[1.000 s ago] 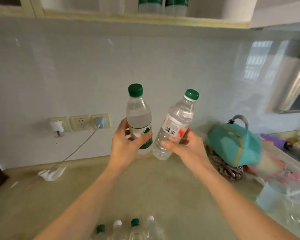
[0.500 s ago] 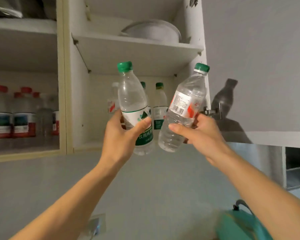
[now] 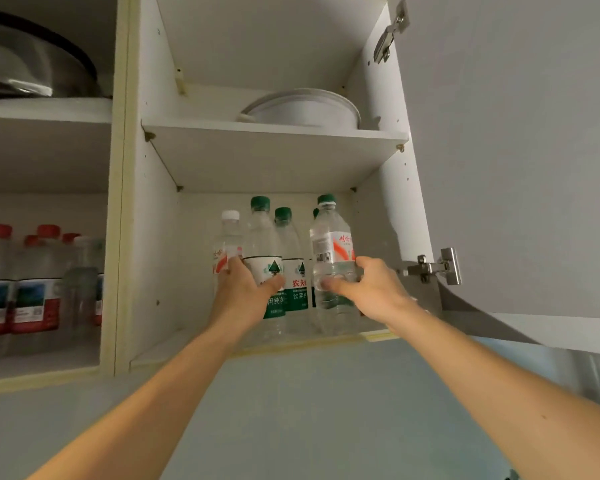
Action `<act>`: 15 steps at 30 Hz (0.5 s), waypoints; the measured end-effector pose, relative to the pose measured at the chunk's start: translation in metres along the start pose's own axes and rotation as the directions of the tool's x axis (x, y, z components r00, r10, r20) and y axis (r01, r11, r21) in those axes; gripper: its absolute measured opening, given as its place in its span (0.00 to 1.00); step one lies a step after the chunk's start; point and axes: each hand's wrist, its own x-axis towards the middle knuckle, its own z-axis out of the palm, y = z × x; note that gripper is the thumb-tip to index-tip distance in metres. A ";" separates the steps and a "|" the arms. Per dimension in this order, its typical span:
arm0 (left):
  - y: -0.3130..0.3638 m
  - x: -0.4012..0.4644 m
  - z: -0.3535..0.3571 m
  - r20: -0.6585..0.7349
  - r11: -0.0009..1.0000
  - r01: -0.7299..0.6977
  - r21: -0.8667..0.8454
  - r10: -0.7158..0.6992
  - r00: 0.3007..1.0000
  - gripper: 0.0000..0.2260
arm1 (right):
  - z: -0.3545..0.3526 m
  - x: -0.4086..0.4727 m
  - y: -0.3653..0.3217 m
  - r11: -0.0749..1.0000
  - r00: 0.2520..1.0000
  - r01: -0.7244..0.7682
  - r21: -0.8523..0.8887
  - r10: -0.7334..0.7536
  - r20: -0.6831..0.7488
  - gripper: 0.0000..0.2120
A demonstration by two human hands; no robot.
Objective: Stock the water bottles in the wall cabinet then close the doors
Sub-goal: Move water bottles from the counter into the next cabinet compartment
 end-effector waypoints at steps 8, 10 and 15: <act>-0.003 0.020 0.027 0.057 0.996 -0.033 0.086 0.029 0.998 0.15 | 0.013 0.021 0.015 0.999 0.999 -0.005 0.032 0.004 0.038 0.21; -0.003 0.024 0.036 0.056 0.997 -0.042 0.072 0.038 0.998 0.16 | 0.016 0.026 0.020 0.999 0.999 -0.004 0.034 0.003 0.034 0.16; -0.006 0.038 0.059 0.098 0.999 -0.028 0.033 0.025 0.995 0.18 | 0.019 0.037 0.031 1.000 1.000 -0.009 -0.005 0.009 0.009 0.15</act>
